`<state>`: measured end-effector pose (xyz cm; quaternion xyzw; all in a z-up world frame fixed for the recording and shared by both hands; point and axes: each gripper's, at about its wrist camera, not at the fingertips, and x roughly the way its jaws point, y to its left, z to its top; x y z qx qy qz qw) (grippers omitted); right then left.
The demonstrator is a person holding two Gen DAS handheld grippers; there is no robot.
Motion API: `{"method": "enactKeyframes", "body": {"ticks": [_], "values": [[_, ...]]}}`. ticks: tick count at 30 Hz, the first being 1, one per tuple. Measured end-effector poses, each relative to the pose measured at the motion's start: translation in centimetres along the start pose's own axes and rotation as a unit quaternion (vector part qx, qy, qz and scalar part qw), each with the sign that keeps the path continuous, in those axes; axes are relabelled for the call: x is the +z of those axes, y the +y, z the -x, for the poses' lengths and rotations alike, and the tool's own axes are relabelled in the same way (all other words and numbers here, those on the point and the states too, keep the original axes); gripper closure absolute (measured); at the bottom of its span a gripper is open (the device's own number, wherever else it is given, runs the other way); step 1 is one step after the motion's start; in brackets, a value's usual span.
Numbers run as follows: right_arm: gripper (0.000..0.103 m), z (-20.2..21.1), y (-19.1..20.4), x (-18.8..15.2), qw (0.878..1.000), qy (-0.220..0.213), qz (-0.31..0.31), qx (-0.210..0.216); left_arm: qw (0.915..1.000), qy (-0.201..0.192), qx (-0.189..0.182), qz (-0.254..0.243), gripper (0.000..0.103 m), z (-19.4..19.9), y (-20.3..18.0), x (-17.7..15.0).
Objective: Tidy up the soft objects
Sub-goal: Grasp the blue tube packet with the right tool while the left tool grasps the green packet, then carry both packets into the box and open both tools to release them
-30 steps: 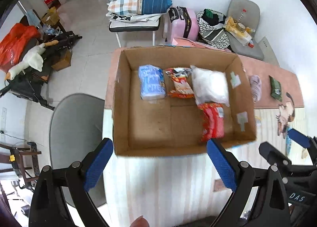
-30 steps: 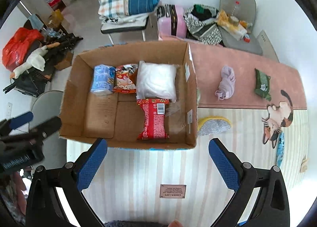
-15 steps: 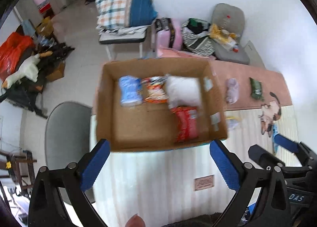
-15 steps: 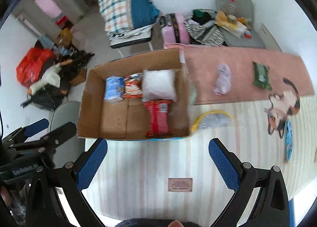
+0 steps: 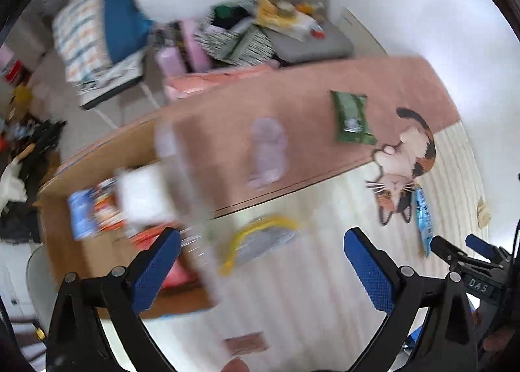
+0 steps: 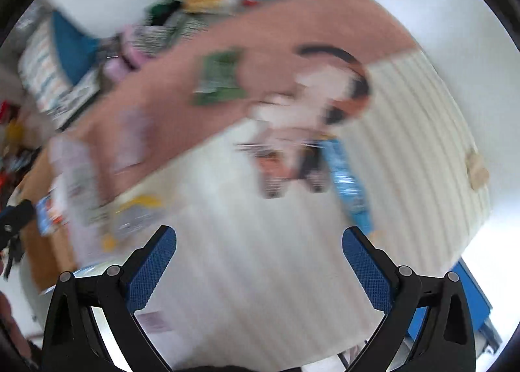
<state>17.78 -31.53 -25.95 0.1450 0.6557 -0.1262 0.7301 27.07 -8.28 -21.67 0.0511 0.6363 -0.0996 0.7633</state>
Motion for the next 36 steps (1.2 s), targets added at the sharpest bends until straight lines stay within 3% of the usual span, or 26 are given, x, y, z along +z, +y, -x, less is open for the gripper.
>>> {"method": "enactKeyframes", "body": {"ticks": [4, 8, 16, 21, 23, 25, 26, 27, 30, 33, 36], "values": [[0.0, -6.1, -6.8, 3.4, 0.998, 0.042, -0.037, -0.03, 0.9988, 0.037, -0.014, -0.03, 0.0, -5.5, -5.9, 4.7], [0.0, -11.8, -10.7, 5.1, 0.992, 0.09, -0.054, -0.065, 0.996, 0.069, -0.029, -0.048, 0.0, -10.3, -10.1, 9.0], [0.012, -17.4, -13.0, 5.5, 0.987, 0.143, -0.059, -0.029, 0.9874, 0.148, -0.034, -0.046, 0.002, -19.4, -13.3, 16.1], [0.02, -18.4, -13.6, 6.0, 0.986, 0.15, -0.061, -0.028, 0.9808, 0.182, -0.01, -0.07, 0.022, -23.7, -14.8, 17.6], [0.026, -18.2, -13.6, 6.1, 0.987, 0.145, -0.056, -0.03, 0.9773, 0.194, 0.006, -0.086, 0.038, -24.9, -15.6, 17.5], [0.042, -18.1, -13.3, 6.6, 0.988, 0.143, -0.049, -0.031, 0.9786, 0.177, 0.018, -0.103, 0.048, -24.5, -16.5, 17.5], [0.049, -17.9, -13.0, 6.7, 0.988, 0.142, -0.046, -0.031, 0.9786, 0.174, 0.017, -0.107, 0.062, -24.2, -16.9, 17.3], [0.066, -17.7, -12.7, 6.7, 0.989, 0.141, -0.044, -0.032, 0.9785, 0.173, 0.02, -0.111, 0.066, -23.8, -17.1, 17.2], [0.084, -17.5, -11.6, 6.7, 0.988, 0.143, -0.037, -0.036, 0.9786, 0.172, 0.009, -0.112, 0.069, -22.8, -17.2, 16.0], [0.087, -17.0, -10.6, 6.5, 0.989, 0.144, -0.035, -0.024, 0.9812, 0.153, 0.015, -0.117, 0.07, -20.9, -17.0, 14.0], [0.087, -15.2, -9.2, 6.1, 0.99, 0.136, -0.031, 0.009, 0.9862, 0.128, -0.004, -0.105, 0.07, -17.8, -16.0, 11.8]]}}
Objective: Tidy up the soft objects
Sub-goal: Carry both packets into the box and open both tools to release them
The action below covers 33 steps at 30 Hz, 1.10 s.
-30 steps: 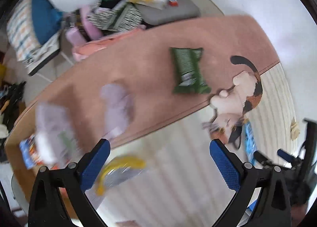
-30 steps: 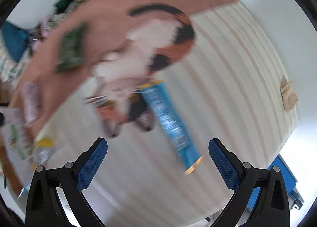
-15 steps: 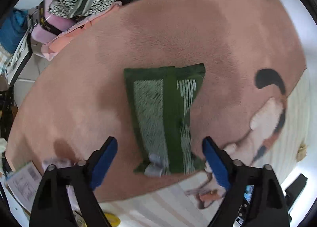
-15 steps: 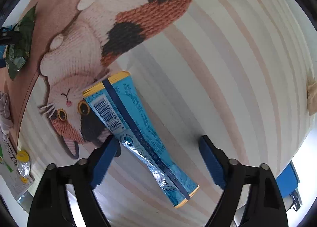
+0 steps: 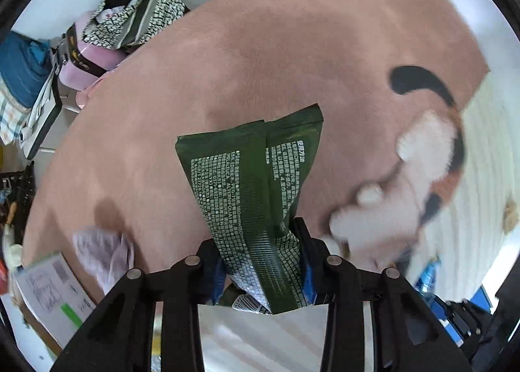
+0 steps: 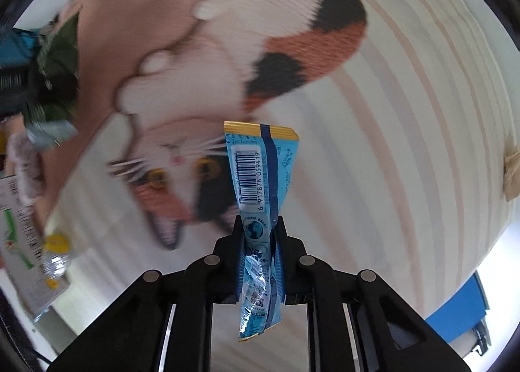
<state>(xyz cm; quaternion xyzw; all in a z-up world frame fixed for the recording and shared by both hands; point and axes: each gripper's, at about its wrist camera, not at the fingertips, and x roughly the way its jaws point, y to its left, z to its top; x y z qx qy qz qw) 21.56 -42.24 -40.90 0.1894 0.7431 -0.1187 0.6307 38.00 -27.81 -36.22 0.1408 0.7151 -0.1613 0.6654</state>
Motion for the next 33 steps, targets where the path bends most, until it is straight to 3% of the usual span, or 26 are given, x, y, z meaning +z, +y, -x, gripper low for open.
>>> {"method": "enactKeyframes", "body": {"ticks": [8, 17, 22, 27, 33], "values": [[0.087, 7.6, 7.9, -5.6, 0.995, -0.047, 0.075, 0.055, 0.993, -0.078, -0.056, 0.069, 0.07, 9.0, 6.1, -11.7], [0.087, 16.1, 23.2, -12.5, 0.97, -0.097, 0.192, 0.115, 0.9742, -0.139, -0.039, 0.174, 0.07, 16.2, 20.4, -24.6], [0.087, 16.3, 33.2, -15.8, 0.956, -0.098, 0.247, 0.12, 0.9657, -0.126, -0.021, 0.226, 0.07, 15.4, 27.9, -29.8], [0.087, 14.3, 42.9, -17.8, 0.948, -0.095, 0.296, 0.069, 0.9612, -0.094, -0.008, 0.259, 0.07, 12.7, 33.6, -32.8], [0.087, 9.4, 47.7, -16.7, 0.951, -0.078, 0.298, 0.029, 0.9614, -0.054, -0.018, 0.269, 0.07, 8.1, 37.3, -33.4]]}}
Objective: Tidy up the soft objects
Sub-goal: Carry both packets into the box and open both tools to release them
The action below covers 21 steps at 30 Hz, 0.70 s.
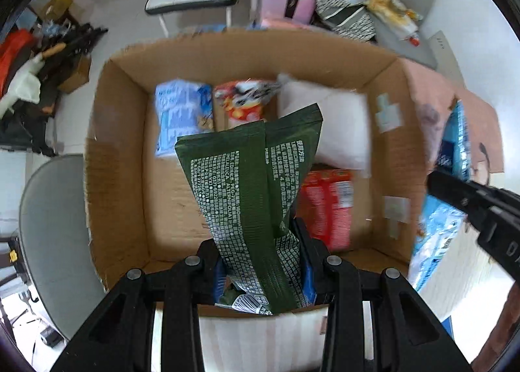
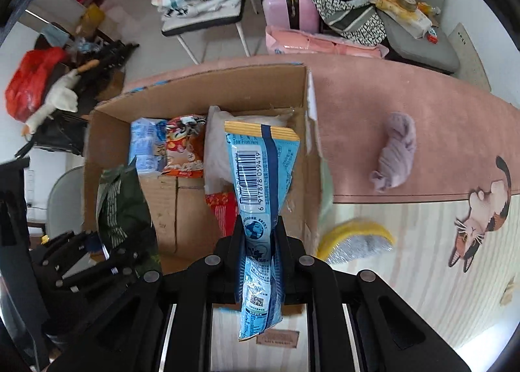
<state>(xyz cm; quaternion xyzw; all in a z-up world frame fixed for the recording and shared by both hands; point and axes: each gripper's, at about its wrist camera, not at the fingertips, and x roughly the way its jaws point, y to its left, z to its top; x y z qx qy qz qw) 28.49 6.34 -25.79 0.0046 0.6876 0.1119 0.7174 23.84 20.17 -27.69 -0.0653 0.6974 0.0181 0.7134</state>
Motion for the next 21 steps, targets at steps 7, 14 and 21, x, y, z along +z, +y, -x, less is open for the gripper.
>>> {"method": "enactKeyframes", "body": {"ticks": [7, 14, 21], "values": [[0.087, -5.1, -0.1, 2.0, 0.999, 0.028, -0.01, -0.046, 0.9984, 0.051, -0.021, 0.004, 0.07, -5.2, 0.4, 0.3], [0.058, -7.9, -0.4, 2.8, 0.996, 0.054, -0.003, -0.074, 0.9954, 0.081, -0.045, 0.023, 0.061, -7.3, 0.5, 0.7], [0.033, -5.2, -0.7, 2.1, 0.997, 0.032, -0.013, -0.063, 0.9982, 0.037, -0.043, 0.022, 0.033, -3.2, 1.1, 0.6]]}}
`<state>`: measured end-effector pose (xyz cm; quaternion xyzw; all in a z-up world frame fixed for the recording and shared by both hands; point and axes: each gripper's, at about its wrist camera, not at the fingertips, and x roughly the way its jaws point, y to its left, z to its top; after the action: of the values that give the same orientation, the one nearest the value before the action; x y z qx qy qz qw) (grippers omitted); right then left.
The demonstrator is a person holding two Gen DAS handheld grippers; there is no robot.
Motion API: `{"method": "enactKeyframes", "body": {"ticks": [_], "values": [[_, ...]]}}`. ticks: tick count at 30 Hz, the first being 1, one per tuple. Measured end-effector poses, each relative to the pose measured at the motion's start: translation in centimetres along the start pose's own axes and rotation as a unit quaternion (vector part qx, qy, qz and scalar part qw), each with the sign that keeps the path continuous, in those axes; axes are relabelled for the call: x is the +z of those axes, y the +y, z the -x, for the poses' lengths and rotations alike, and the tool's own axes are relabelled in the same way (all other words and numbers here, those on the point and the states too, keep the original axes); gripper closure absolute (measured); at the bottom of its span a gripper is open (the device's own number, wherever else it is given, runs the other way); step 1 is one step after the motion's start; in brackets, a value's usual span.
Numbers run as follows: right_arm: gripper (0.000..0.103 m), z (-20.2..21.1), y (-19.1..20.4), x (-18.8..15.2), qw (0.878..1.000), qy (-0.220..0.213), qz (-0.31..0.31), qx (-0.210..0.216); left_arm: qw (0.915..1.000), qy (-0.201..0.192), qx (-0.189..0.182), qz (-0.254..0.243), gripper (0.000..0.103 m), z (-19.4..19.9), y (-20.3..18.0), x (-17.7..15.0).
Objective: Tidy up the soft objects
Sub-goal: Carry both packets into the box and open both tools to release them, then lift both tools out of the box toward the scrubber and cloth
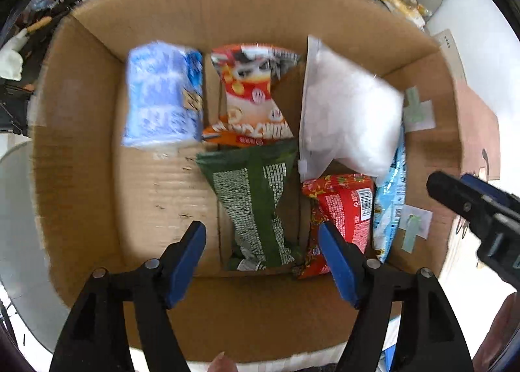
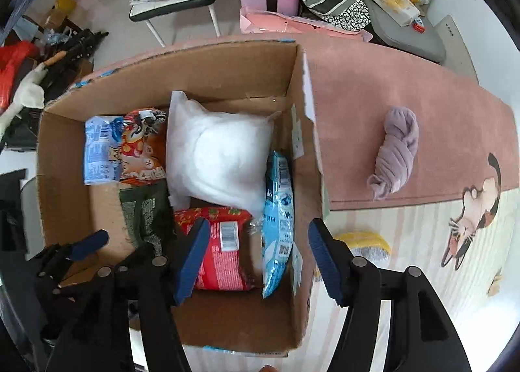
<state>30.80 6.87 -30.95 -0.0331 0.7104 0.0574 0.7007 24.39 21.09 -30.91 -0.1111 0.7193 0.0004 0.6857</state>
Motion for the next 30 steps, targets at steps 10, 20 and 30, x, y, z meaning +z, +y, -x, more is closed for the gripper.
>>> {"method": "enactKeyframes", "body": {"ticks": [10, 20, 30], "values": [[0.003, 4.9, 0.8, -5.8, 0.999, -0.029, 0.029, 0.017, 0.996, -0.082, 0.034, -0.006, 0.033, 7.9, 1.2, -4.4], [0.0, 10.5, 1.3, -12.0, 0.994, -0.094, 0.036, 0.033, 0.9846, -0.159, 0.071, 0.002, 0.003, 11.6, 0.5, -8.5], [0.0, 14.4, -1.1, -14.6, 0.991, -0.117, 0.02, 0.067, 0.9801, -0.191, 0.052, 0.003, 0.003, 15.6, -1.5, -10.5]]}}
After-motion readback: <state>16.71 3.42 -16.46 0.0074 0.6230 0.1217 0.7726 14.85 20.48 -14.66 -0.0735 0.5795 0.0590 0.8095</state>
